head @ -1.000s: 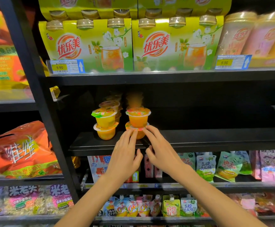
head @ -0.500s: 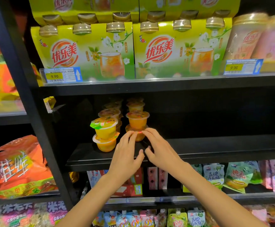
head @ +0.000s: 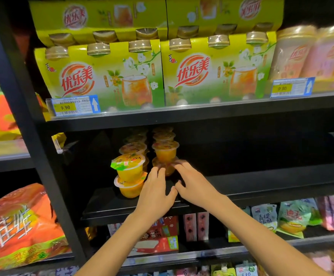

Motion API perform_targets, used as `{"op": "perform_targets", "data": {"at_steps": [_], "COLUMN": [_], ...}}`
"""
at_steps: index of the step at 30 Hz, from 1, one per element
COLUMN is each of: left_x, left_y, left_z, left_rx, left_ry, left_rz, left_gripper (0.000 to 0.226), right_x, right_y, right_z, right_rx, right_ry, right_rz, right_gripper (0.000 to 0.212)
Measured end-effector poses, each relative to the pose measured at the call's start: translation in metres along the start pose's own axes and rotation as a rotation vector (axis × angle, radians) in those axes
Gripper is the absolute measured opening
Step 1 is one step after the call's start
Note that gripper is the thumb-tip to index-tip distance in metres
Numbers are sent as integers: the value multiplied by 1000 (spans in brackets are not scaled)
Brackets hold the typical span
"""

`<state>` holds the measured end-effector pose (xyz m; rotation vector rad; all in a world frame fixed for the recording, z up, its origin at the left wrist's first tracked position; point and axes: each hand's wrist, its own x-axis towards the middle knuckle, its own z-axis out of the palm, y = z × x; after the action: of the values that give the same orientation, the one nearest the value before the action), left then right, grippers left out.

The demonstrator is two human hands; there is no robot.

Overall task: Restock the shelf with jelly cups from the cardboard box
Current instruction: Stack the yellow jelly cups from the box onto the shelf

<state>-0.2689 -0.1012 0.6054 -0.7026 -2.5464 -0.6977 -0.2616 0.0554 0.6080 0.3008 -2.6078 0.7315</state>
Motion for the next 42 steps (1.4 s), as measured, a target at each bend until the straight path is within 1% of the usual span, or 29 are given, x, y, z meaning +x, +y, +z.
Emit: {"op": "perform_targets", "data": {"at_steps": [5,11,19,21,24,27,29,32,35,39,42], "left_x": [0,1,1,-2,-8,-15,-19,-27,-35,-49,-65], "left_y": [1,4,0,4,11,22,33,54,80,118,142], "left_z": [-1,0,3,1,-2,3,11,21,31,52,75], "left_rx": [-29,-47,16,49,82,76,77,79,51,50,41], "left_ry": [-22,-25,16,26,19,-20,-51,-71,-94,-89,-116], "left_rz": [-1,-46,3,23,33,33,38,88,173,330,448], "left_gripper": [61,55,44,46,56,67,69,69,67,61,58], "right_x": [5,6,-1,-8,-21,-39,-54,-77,-102,-144,-184], "right_y": [-1,-2,-9,-10,-10,-6,-2,9,26,52,73], "right_z": [0,1,-6,-8,-13,-23,-31,-43,-56,-78,-90], "right_rx": [-21,-17,-63,-73,-87,-107,-127,-197,-282,-339,-342], "right_ry": [-17,-31,-45,-37,-29,-52,-52,-26,6,64,110], "right_rz": [26,49,2,6,20,61,86,103,142,205,268], "right_gripper": [58,60,59,60,59,58,57,56,56,55,52]}}
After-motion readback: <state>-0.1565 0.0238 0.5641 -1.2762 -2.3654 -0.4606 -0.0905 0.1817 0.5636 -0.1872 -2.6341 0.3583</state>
